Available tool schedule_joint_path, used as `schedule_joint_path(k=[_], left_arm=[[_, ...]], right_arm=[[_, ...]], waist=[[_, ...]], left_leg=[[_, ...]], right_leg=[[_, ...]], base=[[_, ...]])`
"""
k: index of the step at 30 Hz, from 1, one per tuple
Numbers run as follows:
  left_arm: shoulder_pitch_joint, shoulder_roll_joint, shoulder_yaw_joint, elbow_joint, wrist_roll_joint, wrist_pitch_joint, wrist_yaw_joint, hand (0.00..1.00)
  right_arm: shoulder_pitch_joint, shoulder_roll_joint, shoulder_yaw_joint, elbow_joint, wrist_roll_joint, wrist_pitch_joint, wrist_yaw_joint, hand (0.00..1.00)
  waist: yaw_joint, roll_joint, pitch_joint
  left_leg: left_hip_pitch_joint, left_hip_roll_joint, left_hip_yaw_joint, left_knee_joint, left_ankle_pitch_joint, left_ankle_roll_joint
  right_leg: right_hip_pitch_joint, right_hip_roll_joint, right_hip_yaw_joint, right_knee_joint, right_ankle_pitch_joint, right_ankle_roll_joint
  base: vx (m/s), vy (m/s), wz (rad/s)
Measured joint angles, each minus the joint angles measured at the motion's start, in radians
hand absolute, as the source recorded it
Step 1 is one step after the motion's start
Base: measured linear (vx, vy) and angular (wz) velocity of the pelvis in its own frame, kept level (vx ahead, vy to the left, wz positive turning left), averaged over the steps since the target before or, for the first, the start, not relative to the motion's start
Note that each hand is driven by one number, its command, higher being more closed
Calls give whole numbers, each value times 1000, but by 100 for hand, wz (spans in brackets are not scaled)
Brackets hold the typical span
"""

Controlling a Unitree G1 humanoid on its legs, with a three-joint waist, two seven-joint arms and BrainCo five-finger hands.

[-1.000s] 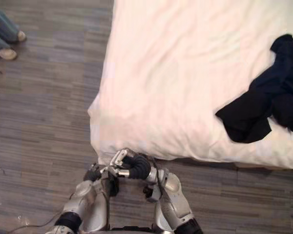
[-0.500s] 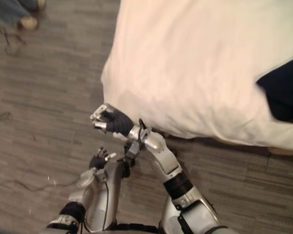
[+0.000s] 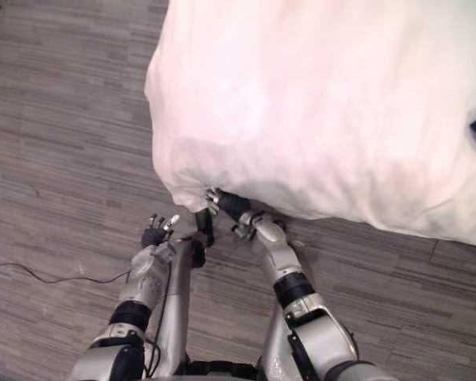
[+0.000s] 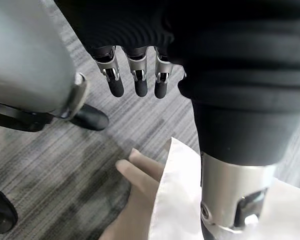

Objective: Tidy the bed and pick cloth on bed and put in laundry

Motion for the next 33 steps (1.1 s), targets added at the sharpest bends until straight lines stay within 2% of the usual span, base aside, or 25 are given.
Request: schedule_joint_path(k=[4, 6, 9, 11, 16, 18, 19, 20, 23, 26, 30, 33], left_arm=[[51, 26, -44, -32, -2, 29, 18, 0], [73, 39, -68, -31, -2, 34, 18, 0], [114, 44, -92, -17, 1, 38, 14, 0], [134, 49, -120, 6, 4, 36, 3, 0], [149, 55, -149, 47, 22, 17, -64, 0], [140, 60, -151, 54, 22, 15, -101, 0], [138, 64, -155, 54, 22, 15, -107, 0], [131, 71, -158, 54, 22, 13, -124, 0], [96, 73, -166, 54, 21, -4, -143, 0], [68, 67, -152, 51, 21, -24, -140, 0], [32, 64, -91, -7, 22, -22, -110, 0], [-4, 54, -56, -45, 23, -14, -88, 0]], right_arm=[[94, 17, 190, -267, 4, -2, 176, 100], [109, 47, 251, -368, 18, 5, 225, 100], [108, 84, 300, -475, 74, 7, 234, 100], [97, 86, 297, -512, 119, 7, 199, 100], [3, 86, 175, -527, 210, 5, 26, 100], [-69, 82, 75, -524, 222, 17, -74, 100], [-89, 81, 51, -520, 221, 20, -98, 100], [-122, 80, 3, -510, 219, 31, -155, 100], [-168, 40, -119, -405, 218, 50, -284, 100], [-143, -19, -235, -287, 218, 54, -381, 100], [-108, -58, -299, -359, 264, 8, -393, 100], [-71, -62, -380, -378, 380, -37, -358, 100]], waist=[[-1, -10, -8], [0, -18, -12], [0, -40, -49], [1, -45, -76], [0, -43, -108], [-1, -38, -109], [-3, -38, -109], [-6, -34, -109], [-4, -13, -101], [-4, -1, -84], [-32, 6, -46], [-30, -2, -35]], left_leg=[[110, 2, 26, -57, -7, -2], [155, 2, 32, -73, -6, -1], [218, -2, 40, -95, 3, -3], [255, -4, 41, -104, 4, -3], [319, -21, 46, -119, 5, 2], [291, -30, 50, -105, -1, 14], [276, -31, 51, -100, -1, 15], [239, -34, 53, -95, 3, 10], [146, -21, 72, -100, 34, 13], [84, -6, 77, -79, 49, 21], [-1, 41, 73, 37, 5, 16], [-45, 74, 73, 107, -31, 20]], right_leg=[[94, 14, 6, -56, 4, 15], [134, 20, 9, -71, 5, 20], [191, 20, 10, -86, 5, 20], [230, 21, 8, -101, 7, 22], [286, 5, 9, -101, 6, 27], [246, -8, 26, -70, -9, 36], [227, -12, 30, -59, -9, 37], [182, -17, 38, -45, -11, 40], [78, -5, 51, -44, -2, 48], [15, 7, 55, -40, 28, 29], [-43, 32, 61, 7, 28, 13], [-74, 60, 81, 29, 22, 20]], base=[[11, -14, -16], [26, -23, -11], [63, -32, -3], [72, -7, 0], [3, 4, 0], [-126, -8, -1], [-131, -15, -2], [-156, -27, -2], [-100, -35, -5], [-28, -45, -8], [-23, -32, -18], [-50, -13, -24]])
